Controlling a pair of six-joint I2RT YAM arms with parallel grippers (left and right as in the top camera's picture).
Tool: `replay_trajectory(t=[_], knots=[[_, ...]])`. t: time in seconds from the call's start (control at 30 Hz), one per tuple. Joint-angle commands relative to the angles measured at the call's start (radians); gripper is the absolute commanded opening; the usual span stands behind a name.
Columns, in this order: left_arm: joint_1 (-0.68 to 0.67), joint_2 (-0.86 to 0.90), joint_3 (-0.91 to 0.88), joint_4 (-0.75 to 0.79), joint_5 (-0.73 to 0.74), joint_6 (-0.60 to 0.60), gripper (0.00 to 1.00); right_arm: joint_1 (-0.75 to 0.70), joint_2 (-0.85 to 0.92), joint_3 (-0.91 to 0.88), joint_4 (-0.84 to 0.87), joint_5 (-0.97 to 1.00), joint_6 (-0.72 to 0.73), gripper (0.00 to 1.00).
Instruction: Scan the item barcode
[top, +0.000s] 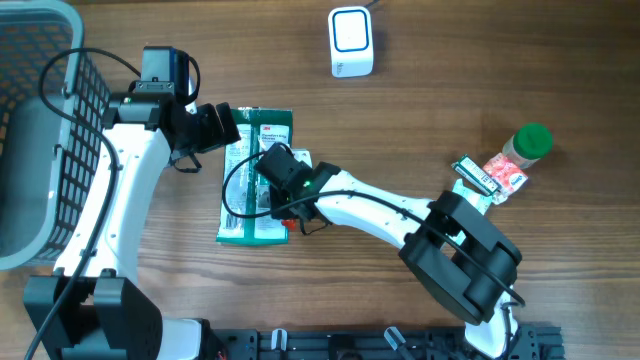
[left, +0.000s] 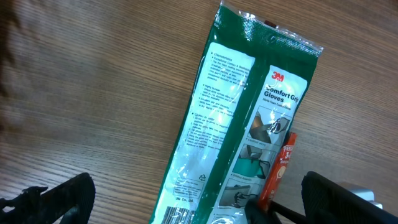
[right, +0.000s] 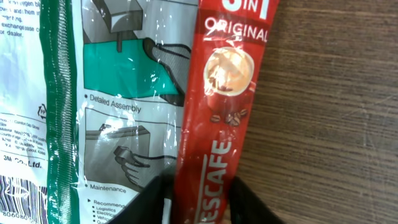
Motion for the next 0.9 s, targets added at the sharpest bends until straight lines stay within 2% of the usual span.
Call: replay_trajectory(t=[0.0, 0.27, 0.4, 0.53, 0.7, 0.87], knots=[[-0.002, 0.001, 0.008, 0.0, -0.013, 0.016, 1.0, 0.0, 0.01, 0.006, 0.003, -0.024, 0.003, 0.26], [-0.002, 0.001, 0.008, 0.0, -0.013, 0.015, 1.0, -0.053, -0.078, 0.006, 0.002, -0.139, -0.002, 0.25], [-0.002, 0.001, 0.008, 0.0, -0.013, 0.016, 1.0, -0.076, -0.076, 0.006, 0.003, -0.209, -0.004, 0.14], [-0.002, 0.001, 0.008, 0.0, -0.013, 0.015, 1.0, -0.092, -0.076, 0.006, 0.003, -0.238, -0.013, 0.09], [-0.002, 0.001, 0.008, 0.0, -0.013, 0.016, 1.0, -0.099, -0.076, 0.005, 0.006, -0.253, -0.033, 0.09], [-0.002, 0.001, 0.008, 0.0, -0.013, 0.015, 1.0, -0.148, -0.076, 0.005, 0.024, -0.398, -0.1, 0.09]])
